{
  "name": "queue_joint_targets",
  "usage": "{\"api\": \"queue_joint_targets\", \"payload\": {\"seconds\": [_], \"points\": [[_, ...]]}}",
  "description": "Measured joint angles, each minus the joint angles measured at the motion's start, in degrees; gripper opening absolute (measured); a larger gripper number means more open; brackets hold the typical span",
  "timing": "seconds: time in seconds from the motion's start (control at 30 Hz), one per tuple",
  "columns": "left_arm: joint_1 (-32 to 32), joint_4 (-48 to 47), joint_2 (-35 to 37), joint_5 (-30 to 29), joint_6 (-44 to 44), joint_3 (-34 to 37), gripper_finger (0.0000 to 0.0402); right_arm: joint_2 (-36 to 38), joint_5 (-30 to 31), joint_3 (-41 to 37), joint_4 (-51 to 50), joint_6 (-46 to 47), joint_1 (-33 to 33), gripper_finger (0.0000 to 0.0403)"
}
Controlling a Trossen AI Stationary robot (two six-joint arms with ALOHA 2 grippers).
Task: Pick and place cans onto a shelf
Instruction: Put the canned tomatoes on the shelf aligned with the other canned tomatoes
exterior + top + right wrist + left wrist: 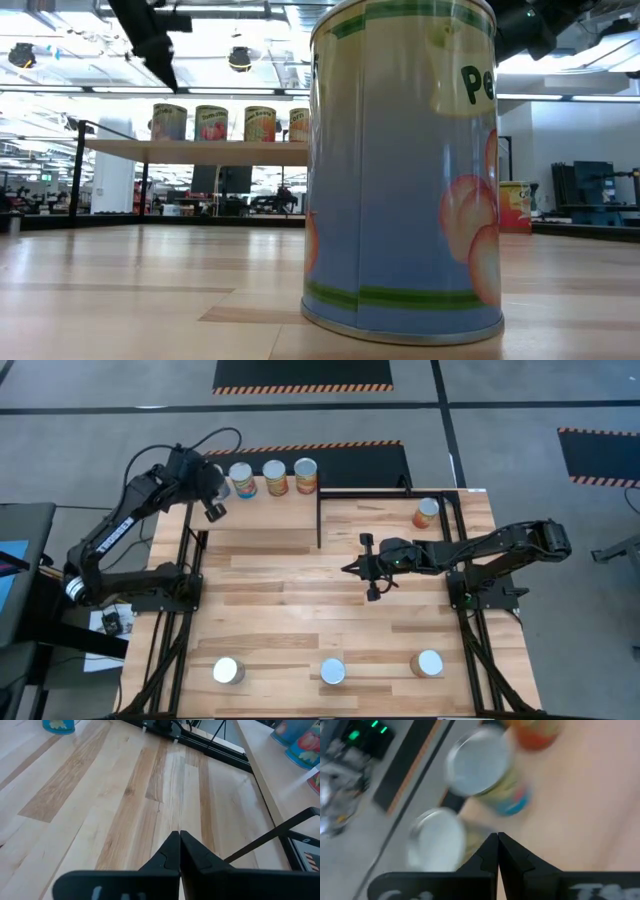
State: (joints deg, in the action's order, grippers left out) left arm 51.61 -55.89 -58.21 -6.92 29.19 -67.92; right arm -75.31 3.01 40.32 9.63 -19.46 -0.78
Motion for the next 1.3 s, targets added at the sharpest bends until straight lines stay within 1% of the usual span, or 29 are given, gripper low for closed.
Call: {"api": "queue_joint_targets", "payload": {"seconds": [0.13,0.2,0.23,0.33,0.43,0.5,0.57,0.63,0.7,0.8,0.9,1.13,1.2,1.3], "points": [[-4.43,0.23,3.4,8.68,-4.31,0.0,0.0,0.0,-0.21,-0.24,2.42,-0.39,0.0,0.0011],[-7.44,2.1,5.11,11.81,-5.03,0.59,0.0,0.0,-2.54,-2.16,9.36,-1.82,-0.18,0.0007],[-9.14,4.22,6.33,12.78,-5.58,1.66,0.0,-0.2,-4.44,-3.65,14.46,-2.26,-0.62,0.0005],[-13.59,12.05,10.18,15.14,-7.37,7.04,0.0,-3.11,-9.45,-8.25,28.92,-0.85,-2.16,0.0005],[-17.57,20.39,13.89,17.39,-9.65,14.44,0.0,-5.65,-10.86,-11.38,38.89,2.81,-3.85,0.0009],[-20.27,27.68,16.22,18.95,-11.22,19.97,0.0,-6.97,-11.75,-12.78,43.94,5.09,-4.56,0.0009],[-23.09,34.5,18.05,20.04,-12.26,25.36,0.0,-8.34,-12.22,-13.36,46.8,6.17,-4.69,0.0009],[-25.79,39.33,19.18,20.18,-12.9,29.78,0.0,-8.7,-12.22,-13.44,47.79,6.37,-4.46,0.001],[-28.26,42.15,19.44,20.17,-13.45,32.91,0.0,-8.7,-12.2,-13.42,47.99,6.69,-4.26,0.001],[-32.16,43.16,19.3,20.01,-14.34,35.95,0.0,-9.15,-12.09,-13.42,47.81,7.75,-3.63,0.001],[-36.72,43.99,18.69,18.82,-14.76,37.3,0.0,-9.22,-11.57,-13.42,47.42,8.99,-2.56,0.001],[-49.36,45.92,17.38,11.69,-18.02,38.36,0.0,-9.92,-2.8,-13.38,45.59,9.6,3.55,0.001],[-53.82,47.89,15.66,9.31,-19.2,38.36,0.0,-9.92,-0.42,-13.38,44.51,9.69,6.0,0.001],[-60.6,49.14,11.8,4.1,-20.85,38.36,0.0,-9.92,2.7,-13.38,44.55,10.1,9.71,0.001]]}}
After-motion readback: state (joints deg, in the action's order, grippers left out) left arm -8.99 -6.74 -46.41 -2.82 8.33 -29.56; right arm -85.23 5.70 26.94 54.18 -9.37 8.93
